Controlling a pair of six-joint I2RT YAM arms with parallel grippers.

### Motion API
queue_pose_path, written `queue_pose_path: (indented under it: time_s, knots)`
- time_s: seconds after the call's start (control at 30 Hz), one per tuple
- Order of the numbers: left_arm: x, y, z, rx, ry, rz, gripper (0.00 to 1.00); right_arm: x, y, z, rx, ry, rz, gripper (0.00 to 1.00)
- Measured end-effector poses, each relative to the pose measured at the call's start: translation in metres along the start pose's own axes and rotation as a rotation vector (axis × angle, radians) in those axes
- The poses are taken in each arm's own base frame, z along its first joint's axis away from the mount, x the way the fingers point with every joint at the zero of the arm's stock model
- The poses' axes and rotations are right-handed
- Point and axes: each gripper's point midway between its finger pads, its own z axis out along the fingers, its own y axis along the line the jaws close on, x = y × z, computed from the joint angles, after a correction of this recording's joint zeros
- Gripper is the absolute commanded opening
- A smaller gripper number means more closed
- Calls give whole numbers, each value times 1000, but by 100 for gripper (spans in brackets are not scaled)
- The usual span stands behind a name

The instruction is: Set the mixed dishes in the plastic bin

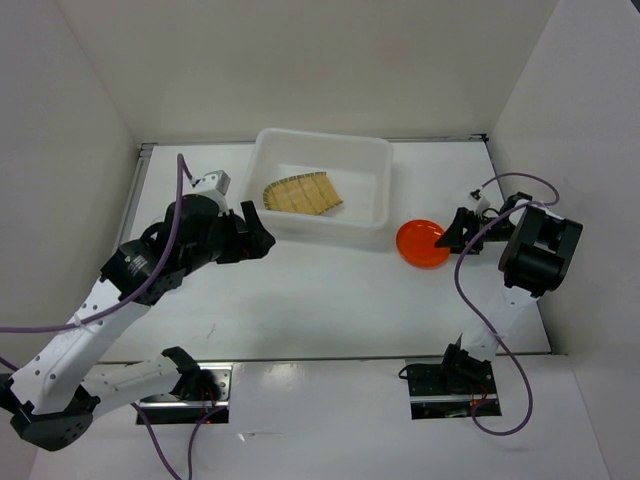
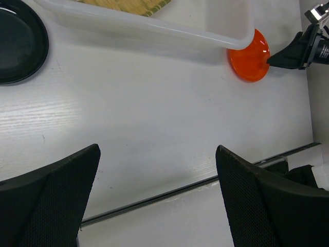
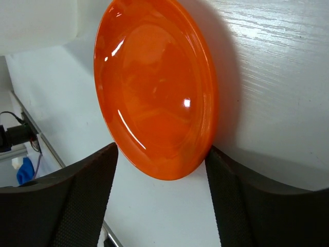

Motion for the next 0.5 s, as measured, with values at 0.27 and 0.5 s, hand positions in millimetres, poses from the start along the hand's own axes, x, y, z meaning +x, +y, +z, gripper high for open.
queue_pose_path:
  time_s: [0.27, 0.5]
  knots:
    - [10, 5, 7, -19, 22, -30, 99, 3, -4, 7, -62, -2, 49, 46]
    - [9, 4, 7, -19, 17, -54, 99, 14, -9, 15, -82, 31, 110, 9]
